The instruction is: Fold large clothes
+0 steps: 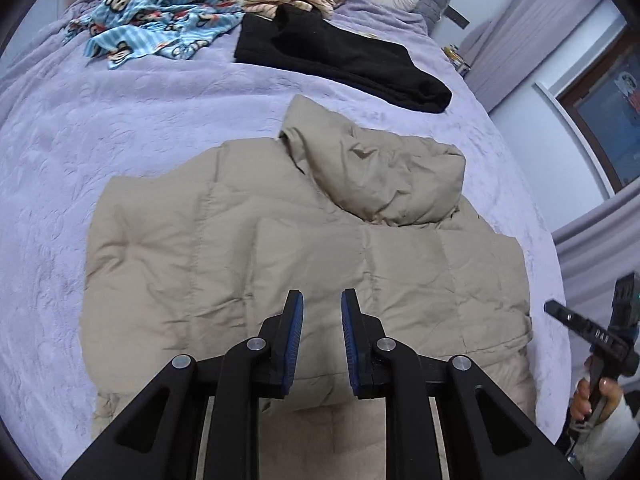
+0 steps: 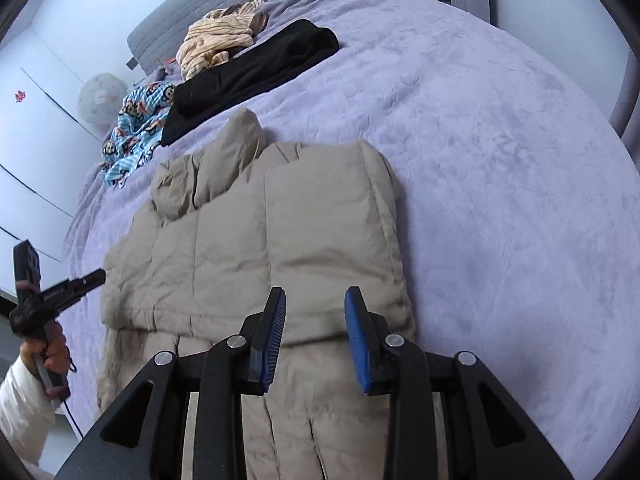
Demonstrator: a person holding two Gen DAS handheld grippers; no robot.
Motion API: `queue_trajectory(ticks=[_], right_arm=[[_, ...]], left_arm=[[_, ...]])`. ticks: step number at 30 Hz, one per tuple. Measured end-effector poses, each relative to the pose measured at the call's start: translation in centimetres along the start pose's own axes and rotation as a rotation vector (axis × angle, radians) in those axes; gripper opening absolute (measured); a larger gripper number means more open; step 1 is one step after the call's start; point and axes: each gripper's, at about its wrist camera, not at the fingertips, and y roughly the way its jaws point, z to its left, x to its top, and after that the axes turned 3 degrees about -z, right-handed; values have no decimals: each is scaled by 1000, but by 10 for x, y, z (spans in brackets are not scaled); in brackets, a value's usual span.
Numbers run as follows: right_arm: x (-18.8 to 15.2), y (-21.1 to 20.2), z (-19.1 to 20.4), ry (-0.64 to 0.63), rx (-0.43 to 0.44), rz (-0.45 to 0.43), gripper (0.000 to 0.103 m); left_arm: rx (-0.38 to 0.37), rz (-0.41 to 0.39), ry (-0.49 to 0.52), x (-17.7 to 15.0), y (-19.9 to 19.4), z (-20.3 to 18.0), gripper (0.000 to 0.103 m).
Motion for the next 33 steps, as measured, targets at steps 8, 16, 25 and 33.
queue_trajectory(ticks=[8,16,25,33], right_arm=[[30,93,4,-67,-100,50,30],[23,102,-20,-11,-146,20,30],[-17,50,-1,-170,-295,-31,38],[-35,20,-14,-52,-269,-2,47]], left_arm=[[114,24,118,-11,77,-8,21],[165,27,149,-11,70,-15,21],[254,38,178,-47,41,4,21],[303,63,145,-49,25,-3,21]])
